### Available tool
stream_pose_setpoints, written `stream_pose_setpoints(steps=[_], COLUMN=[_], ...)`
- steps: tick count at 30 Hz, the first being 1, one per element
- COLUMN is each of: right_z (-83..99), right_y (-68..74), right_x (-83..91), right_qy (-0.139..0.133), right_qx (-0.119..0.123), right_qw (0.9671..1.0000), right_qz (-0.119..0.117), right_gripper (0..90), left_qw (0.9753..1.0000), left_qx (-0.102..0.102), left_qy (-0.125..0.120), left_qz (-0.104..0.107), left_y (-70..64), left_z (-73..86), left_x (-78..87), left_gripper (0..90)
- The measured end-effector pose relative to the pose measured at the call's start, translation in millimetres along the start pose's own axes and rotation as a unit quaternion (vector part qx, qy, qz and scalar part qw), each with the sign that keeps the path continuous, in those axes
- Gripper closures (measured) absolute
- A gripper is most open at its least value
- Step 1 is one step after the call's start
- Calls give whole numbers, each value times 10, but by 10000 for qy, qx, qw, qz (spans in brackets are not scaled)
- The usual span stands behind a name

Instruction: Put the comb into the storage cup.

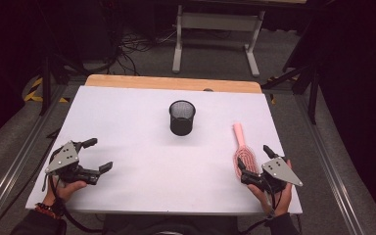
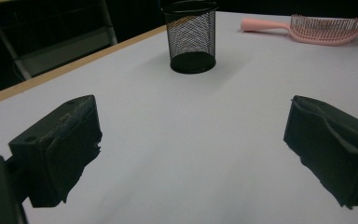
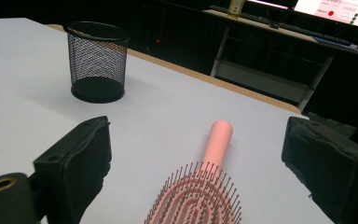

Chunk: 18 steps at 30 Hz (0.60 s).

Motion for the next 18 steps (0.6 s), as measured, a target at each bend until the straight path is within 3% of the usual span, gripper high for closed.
stream_pose_setpoints(steps=[8, 11, 16, 18], right_z=[-20, -25, -86, -118], right_y=[2, -17, -144, -228], right_x=[-16, -60, -146, -215], right_qy=[39, 169, 474, 806], right_qx=[-82, -103, -322, -536], right_qw=[10000, 9998, 9984, 9953], right_qz=[-14, -32, 19, -71], right_gripper=[95, 95, 123, 123], left_qw=[10000, 10000, 9998, 9998], left_qx=[-36, -44, -77, -119], left_qy=[30, 48, 168, 182], left_qz=[22, 32, 55, 47], left_y=[-17, -15, -41, -57], left_z=[8, 14, 36, 34], left_x=[-5, -9, -32, -38], left_gripper=[47, 47, 48, 49])
Point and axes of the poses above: each handheld gripper's, and its own axes: x roughly backward along the jaws, z roughly out of its underside, y roughly to its left, the point moved 2 cm from there along -x, roughly forward along the jaws, and after that the axes turned 11 degrees about x, right-handed, at the moved point
